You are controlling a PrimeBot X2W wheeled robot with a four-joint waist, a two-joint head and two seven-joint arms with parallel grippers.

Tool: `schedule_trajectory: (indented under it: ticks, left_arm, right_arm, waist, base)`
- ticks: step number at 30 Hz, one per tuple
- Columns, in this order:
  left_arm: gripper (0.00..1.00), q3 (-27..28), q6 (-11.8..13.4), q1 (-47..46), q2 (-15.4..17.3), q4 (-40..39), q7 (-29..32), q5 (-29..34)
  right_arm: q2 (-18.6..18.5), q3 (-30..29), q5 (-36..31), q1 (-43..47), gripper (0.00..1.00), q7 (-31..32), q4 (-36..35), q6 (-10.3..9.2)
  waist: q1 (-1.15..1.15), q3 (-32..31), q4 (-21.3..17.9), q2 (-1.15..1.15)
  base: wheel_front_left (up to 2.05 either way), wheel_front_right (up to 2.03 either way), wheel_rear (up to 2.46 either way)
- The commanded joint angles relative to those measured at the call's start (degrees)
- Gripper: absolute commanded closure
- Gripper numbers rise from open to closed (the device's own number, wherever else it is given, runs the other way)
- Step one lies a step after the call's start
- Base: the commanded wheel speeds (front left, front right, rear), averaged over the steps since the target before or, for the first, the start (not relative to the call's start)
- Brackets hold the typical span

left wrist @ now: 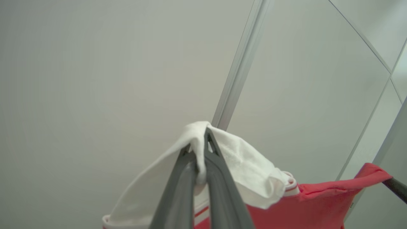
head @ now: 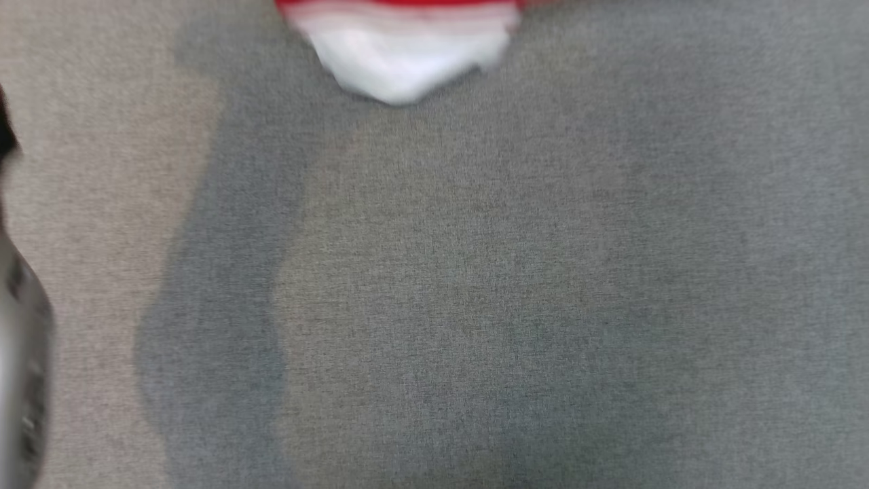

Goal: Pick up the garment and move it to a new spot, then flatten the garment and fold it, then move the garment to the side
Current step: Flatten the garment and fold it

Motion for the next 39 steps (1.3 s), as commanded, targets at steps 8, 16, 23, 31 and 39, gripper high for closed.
schedule_trajectory:
  ticks: [8,16,23,31,39]
  left_arm:
    - [1.00,1.3,-6.9,-16.8,-0.7,24.4,-19.3,4.7]
    - [1.00,-2.6,-12.9,-5.1,-1.8,34.1,-27.3,3.6]
    - [1.00,-9.5,-13.3,18.8,0.6,24.5,-32.1,-3.4]
    - [1.00,-10.7,-9.3,53.0,5.3,5.9,-33.6,-4.2]
    - [1.00,-15.1,2.6,85.3,2.0,-12.2,-32.8,-6.1]
  right_arm:
    - [10.3,-1.0,-11.1,-10.9,1.00,-16.6,17.3,0.07]
    - [8.5,7.5,-5.4,3.8,1.00,-24.1,22.4,0.07]
    - [0.7,18.3,2.8,24.7,1.00,-30.1,17.5,0.06]
    - [-10.3,22.8,5.2,48.8,1.00,-35.9,9.5,0.04]
    - [-13.0,19.0,1.0,71.4,1.00,-37.7,4.5,0.04]
  waist:
    - [0.00,4.4,-2.3,0.00]
    - [0.00,3.9,-1.9,0.00]
    - [0.00,1.0,-1.6,0.00]
    - [0.00,-9.2,0.0,0.00]
    - [0.00,-14.3,1.4,0.00]
  base:
    - [0.00,0.00,0.00]
    - [0.00,0.00,0.00]
    - [0.00,0.00,0.00]
    - [0.00,0.00,0.00]
    - [0.00,0.00,0.00]
